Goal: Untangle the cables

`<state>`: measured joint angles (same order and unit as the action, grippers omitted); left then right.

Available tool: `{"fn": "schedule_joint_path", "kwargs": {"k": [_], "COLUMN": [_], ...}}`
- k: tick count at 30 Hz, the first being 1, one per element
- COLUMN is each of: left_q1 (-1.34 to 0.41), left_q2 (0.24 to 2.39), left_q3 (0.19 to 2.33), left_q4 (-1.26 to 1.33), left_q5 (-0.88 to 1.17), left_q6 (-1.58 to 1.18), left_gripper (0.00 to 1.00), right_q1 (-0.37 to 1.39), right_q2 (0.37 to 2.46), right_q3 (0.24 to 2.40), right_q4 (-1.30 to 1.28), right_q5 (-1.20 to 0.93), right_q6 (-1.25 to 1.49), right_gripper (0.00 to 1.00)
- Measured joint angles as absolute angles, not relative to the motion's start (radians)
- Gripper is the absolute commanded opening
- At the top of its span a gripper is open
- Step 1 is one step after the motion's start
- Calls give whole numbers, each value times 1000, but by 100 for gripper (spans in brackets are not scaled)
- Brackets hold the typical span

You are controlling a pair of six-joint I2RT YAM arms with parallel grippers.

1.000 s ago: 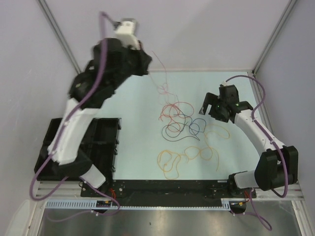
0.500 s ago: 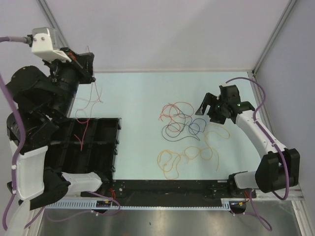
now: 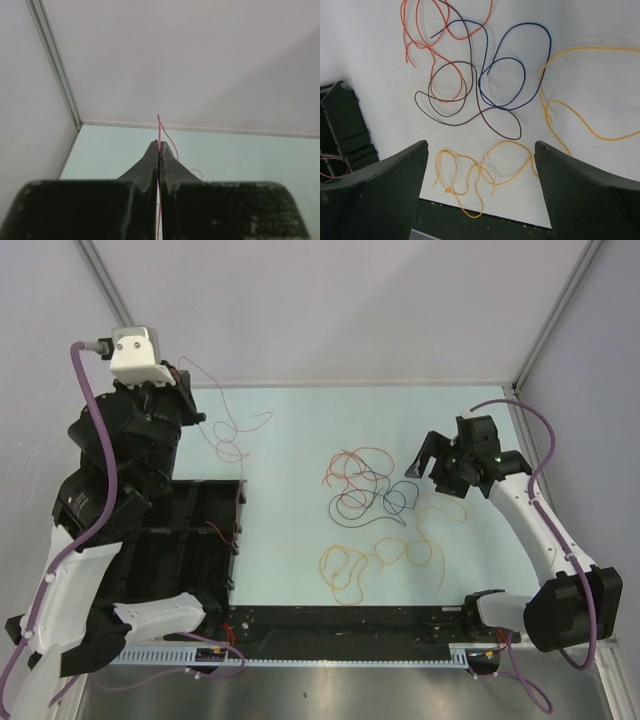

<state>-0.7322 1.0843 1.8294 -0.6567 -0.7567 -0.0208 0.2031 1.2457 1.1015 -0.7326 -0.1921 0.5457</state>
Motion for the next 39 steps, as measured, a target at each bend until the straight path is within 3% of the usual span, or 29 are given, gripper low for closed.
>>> {"fn": "schedule_joint_path", "kwargs": {"k": [16,23,39], "left_q1": [-708,-687,-570], "left_q2": [1197,1219,1058], "left_q3": [2079,2093,1734], "left_q4": [-517,-492,-478], "left_q5": [-775,-774,-783], "left_q6": [170,215,134], "left_gripper": [0,0,0], "right_q1": [198,201,215], "right_q2": [1221,1235,1243], "right_q3": [1117,1117,1118], "right_q4": [-766,-765,-774], "right_q5": [-198,-201,-210], "right_q6": [550,550,550], "right_gripper": [91,91,91]}}
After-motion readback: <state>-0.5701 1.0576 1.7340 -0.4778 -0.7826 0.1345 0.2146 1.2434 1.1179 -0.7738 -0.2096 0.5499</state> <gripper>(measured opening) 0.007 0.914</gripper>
